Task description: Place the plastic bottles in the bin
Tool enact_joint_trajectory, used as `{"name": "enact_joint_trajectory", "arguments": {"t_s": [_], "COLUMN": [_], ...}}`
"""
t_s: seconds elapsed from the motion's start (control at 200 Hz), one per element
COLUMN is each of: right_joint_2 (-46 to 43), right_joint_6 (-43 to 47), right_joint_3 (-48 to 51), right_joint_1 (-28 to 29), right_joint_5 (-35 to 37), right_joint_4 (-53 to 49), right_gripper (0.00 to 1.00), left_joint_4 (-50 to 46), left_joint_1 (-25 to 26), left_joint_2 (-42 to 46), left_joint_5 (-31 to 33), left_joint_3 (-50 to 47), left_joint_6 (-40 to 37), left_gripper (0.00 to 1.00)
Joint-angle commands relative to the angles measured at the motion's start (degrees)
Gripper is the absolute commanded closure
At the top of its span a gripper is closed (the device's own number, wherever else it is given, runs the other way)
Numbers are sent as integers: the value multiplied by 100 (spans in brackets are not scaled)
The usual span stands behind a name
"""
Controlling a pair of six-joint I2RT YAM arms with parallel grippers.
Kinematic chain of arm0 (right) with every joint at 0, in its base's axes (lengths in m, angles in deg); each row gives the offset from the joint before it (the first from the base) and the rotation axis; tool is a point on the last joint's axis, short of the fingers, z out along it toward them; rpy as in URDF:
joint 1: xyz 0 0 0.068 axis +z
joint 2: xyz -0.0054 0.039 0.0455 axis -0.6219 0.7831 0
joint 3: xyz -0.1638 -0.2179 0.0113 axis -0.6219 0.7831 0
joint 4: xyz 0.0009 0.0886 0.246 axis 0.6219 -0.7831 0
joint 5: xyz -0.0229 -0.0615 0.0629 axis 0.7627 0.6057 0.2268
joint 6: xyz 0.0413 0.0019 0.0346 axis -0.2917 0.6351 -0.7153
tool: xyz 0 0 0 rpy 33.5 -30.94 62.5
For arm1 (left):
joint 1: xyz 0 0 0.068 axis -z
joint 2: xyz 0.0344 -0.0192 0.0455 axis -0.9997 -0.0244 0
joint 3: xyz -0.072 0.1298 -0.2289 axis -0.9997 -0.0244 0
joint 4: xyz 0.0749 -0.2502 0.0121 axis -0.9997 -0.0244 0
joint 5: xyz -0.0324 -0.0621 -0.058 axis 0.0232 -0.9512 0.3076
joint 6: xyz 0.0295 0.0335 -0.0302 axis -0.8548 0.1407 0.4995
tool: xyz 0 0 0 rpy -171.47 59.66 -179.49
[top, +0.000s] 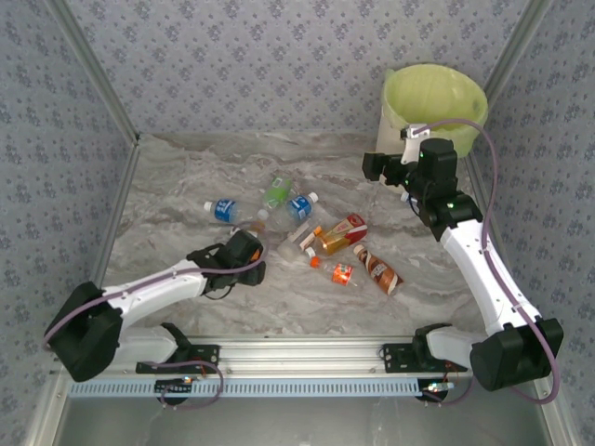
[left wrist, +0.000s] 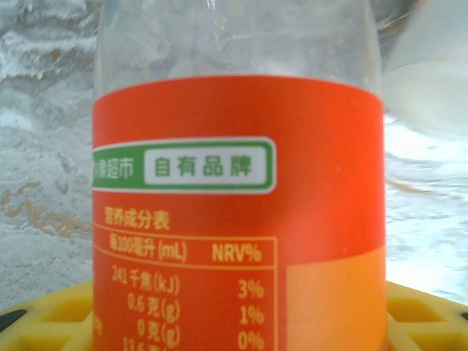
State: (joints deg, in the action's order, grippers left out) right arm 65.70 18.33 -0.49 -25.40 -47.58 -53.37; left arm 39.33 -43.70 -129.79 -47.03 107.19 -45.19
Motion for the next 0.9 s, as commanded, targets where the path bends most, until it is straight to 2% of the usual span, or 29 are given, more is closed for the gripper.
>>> {"name": "enact_joint_trajectory", "arguments": {"t_s": [0.0,0.115,0.315,0.42,0.595,0.8,0.895], "right_joint_2": [-6,38,250,521,974,1194,1417], "right_joint_6": [-486,-786,-1124,-1761,-2617,-3184,-3138], "right_joint_3": [4,92,-72,-87,-13,-2,-140], "right_joint_1": [90,185,280,337,522,804,880], "right_joint_5": [-528,-1245,-2100,-2462,-3616,-3767,-3853], "right_joint_4": [-116,11,-3,222,1170,1940,1722], "right_gripper": [0,0,0,0,3,4,11], "left_joint_4": [287,1060,2090,2332,2796,3020,3026], "left_joint_1": [6,-19,-71,-80,-98,-97,-101], "left_joint_2": [465,790,714,551,136,-235,-301], "left_joint_5": [-589,-1096,-2081,-2181,-2521,-2573,-2621], "left_joint_3": [267,369,713,910,1199,1433,1515], "left_joint_6": [-150,-313,-563,-804,-931,-981,-1042], "left_gripper": [58,59,62,62,62,62,62]}}
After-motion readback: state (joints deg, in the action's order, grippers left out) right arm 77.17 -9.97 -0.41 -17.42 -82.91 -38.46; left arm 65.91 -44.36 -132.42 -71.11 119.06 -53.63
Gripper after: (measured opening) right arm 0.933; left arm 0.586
